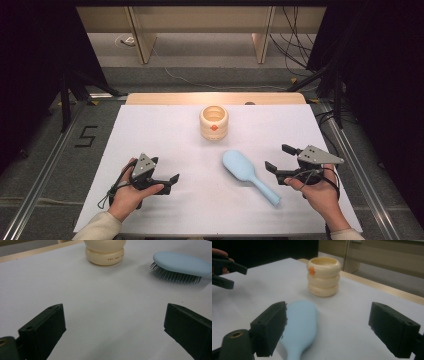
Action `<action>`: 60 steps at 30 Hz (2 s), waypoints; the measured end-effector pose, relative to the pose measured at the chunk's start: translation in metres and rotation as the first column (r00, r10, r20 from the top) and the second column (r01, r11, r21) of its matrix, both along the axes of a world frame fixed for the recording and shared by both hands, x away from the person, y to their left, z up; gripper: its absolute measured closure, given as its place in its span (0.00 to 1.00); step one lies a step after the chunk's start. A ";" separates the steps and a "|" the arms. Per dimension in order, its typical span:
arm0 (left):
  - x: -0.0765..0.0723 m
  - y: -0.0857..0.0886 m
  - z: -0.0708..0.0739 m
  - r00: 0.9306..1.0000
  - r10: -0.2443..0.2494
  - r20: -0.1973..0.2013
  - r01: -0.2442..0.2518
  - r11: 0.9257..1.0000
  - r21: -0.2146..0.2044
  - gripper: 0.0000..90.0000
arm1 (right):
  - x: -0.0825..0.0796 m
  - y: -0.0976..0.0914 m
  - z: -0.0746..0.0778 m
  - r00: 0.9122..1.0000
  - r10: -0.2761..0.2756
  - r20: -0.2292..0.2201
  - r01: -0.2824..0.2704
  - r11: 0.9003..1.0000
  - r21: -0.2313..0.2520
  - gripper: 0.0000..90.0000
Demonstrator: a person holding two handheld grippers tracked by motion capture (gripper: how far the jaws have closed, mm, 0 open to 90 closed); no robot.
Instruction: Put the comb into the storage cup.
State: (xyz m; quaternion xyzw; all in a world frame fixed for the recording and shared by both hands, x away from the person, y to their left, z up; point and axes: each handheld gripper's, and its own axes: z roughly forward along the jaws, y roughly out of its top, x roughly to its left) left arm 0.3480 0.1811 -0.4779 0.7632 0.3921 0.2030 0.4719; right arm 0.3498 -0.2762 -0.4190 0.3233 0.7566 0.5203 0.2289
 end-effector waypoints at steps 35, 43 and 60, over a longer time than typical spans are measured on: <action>-0.002 0.010 0.000 1.000 -0.030 -0.006 0.030 0.998 0.062 0.05 | 0.037 0.068 -0.013 0.817 0.008 -0.577 -0.363 0.785 -0.502 0.19; -0.002 0.009 -0.001 0.999 -0.032 -0.014 0.033 0.997 0.067 0.05 | 0.047 0.078 -0.029 0.803 -0.026 -0.596 -0.355 0.782 -0.512 0.24; -0.002 0.008 -0.002 0.999 -0.041 -0.023 0.042 0.997 0.065 0.05 | 0.052 0.090 -0.042 0.771 -0.046 -0.635 -0.381 0.766 -0.518 0.33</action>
